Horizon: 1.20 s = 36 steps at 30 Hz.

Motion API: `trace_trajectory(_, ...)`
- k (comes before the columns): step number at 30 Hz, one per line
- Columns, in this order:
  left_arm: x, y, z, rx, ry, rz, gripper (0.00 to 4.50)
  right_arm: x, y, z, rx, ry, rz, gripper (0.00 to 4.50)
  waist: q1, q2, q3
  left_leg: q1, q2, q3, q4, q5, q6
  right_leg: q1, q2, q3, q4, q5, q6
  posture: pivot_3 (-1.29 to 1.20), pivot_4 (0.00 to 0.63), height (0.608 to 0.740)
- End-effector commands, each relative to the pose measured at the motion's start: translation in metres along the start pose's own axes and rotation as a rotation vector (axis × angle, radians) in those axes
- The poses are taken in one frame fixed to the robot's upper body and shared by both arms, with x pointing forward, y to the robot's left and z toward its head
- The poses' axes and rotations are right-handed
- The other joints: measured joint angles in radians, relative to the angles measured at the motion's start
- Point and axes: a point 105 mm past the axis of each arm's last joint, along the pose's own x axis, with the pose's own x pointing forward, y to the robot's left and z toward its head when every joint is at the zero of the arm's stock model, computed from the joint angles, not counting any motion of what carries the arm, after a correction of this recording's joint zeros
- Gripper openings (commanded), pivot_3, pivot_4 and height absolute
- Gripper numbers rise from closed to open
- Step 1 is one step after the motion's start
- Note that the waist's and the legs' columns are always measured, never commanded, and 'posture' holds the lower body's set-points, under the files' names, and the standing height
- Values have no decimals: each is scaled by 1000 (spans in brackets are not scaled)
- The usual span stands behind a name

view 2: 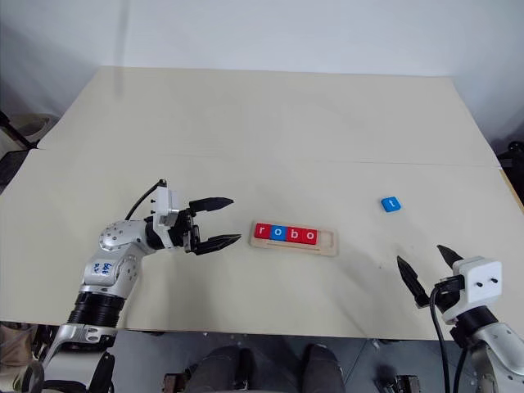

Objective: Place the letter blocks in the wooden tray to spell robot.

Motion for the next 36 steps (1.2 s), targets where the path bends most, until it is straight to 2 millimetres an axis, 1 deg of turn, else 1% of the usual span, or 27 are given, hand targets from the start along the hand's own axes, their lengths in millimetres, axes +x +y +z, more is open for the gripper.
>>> trace_trajectory(1, 3, -2, 10, 56, -28, -33, 4500, 16, 3, 13, -8, -31, 32, 4465, -2, 0, 0, 0, 0, 0, 0, 0, 0, 0, 0, 0, 0, 0, 0, 0, 150, 740)
trace_trajectory(3, 3, -3, 17, 76, -62, -38, 4500, 32, 1, 17, 8, -9, 41, 4465, -4, 0, 0, 0, 0, 0, 0, 0, 0, -1, 0, 0, 1, 0, 0, 0, 150, 740)
trace_trajectory(5, 4, -2, 20, 96, -72, -28, 4500, 47, -4, 20, 41, 25, 19, 4465, -7, 0, 0, 0, 1, 0, 0, 0, 0, -1, 0, 0, 1, 0, 0, 0, 150, 740)
trace_trajectory(8, 4, -3, 22, 101, -75, -21, 4500, 73, -11, 26, 72, 64, 5, 4465, -7, 0, 0, 0, 1, 0, 1, 0, 0, -1, 0, 0, 1, 0, 0, 0, 150, 740)
trace_trajectory(11, 5, -7, 21, 101, -75, -24, 4500, 94, -15, 26, 68, 122, -8, 4465, -5, 0, 0, -1, 0, 0, 1, 0, 0, -1, 0, 0, 1, 0, 0, 0, 150, 740)
trace_trajectory(16, 5, -13, 21, 99, -73, -26, 4500, 126, -20, 25, 61, 172, -42, 4465, -3, 0, 0, -1, 0, 0, 1, 0, 0, -1, 0, 0, 1, 0, 0, 0, 150, 740)
trace_trajectory(19, 5, -15, 21, 98, -74, -23, 4500, 136, -28, 20, 69, 197, -101, 4465, -2, 0, 0, -2, 0, 0, 1, 0, 0, -1, 0, -1, 1, 0, 0, 0, 150, 740)
trace_trajectory(22, 5, -15, 22, 100, -72, -20, 4500, 140, -34, 15, 73, 226, -135, 3864, -2, 0, 0, -2, 0, 0, 2, 0, 0, -1, 0, -1, 1, 0, 0, 0, 150, 740)
trace_trajectory(26, 2, -14, 24, 105, -71, -9, 4500, 140, -30, 16, 102, 234, -125, 2546, -3, 0, 0, -2, 0, 0, 2, 0, 0, -1, 0, -1, 1, 0, 0, 0, 150, 740)
trace_trajectory(28, 1, -14, 24, 105, -70, -5, 4500, 140, -29, 18, 101, 226, -123, 1779, -3, 0, 0, -2, 0, 0, 2, 0, 0, -1, 0, -1, 1, 0, 0, 0, 150, 740)
trace_trajectory(29, 1, -14, 24, 105, -69, -4, 4500, 139, -28, 20, 108, 221, -119, 1499, -3, 0, 0, -2, 0, 0, 2, 0, 0, -1, 0, -1, 1, 0, 0, 0, 150, 740)
trace_trajectory(31, 1, -14, 23, 103, -68, -3, 4500, 137, -28, 22, 109, 217, -119, 1464, -3, 0, 0, -2, 1, 0, 1, 0, 0, -1, 0, -1, 1, 0, 0, 0, 150, 740)
trace_trajectory(36, 4, -13, 23, 97, -70, -14, 4500, 125, -26, 34, 87, 202, -132, 1464, -3, 0, 0, -2, 1, 0, 1, 0, 0, -1, 0, -1, 1, 0, 0, 0, 150, 740)
